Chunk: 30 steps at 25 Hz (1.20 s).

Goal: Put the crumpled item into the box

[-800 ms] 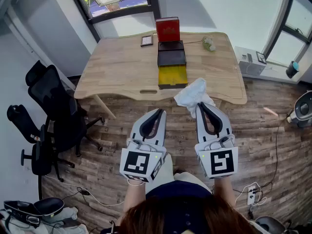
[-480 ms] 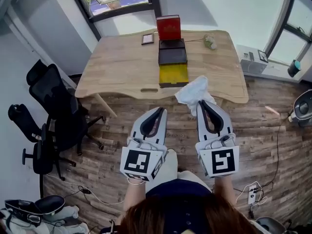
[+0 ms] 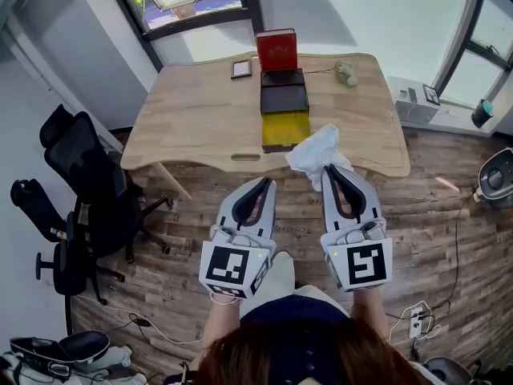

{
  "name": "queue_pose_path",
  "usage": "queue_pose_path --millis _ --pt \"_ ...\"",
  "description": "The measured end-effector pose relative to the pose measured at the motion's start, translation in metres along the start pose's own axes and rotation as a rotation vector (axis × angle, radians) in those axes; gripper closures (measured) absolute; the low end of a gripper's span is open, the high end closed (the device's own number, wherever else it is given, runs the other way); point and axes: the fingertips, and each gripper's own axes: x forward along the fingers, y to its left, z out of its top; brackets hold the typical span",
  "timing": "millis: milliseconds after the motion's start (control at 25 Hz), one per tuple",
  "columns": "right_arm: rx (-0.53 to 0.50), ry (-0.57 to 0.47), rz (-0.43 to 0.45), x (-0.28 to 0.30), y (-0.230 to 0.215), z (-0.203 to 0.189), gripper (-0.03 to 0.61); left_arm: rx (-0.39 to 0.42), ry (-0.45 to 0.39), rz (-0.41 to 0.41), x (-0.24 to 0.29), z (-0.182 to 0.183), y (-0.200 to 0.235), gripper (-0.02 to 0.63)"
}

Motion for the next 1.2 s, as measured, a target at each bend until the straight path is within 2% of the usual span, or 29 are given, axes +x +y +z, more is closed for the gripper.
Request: queue_pose_path --millis 560,1200 --pt "-0.002 0.021 0.002 0.067 0.000 -0.011 0.549 -0.018 0.002 -0.010 0.038 -0.004 0.055 0.578" --pt "-0.028 0.046 -0.052 0.112 0.007 -0.009 0.549 -0.038 -0.036 -0.069 0.059 0.003 0.099 0.578"
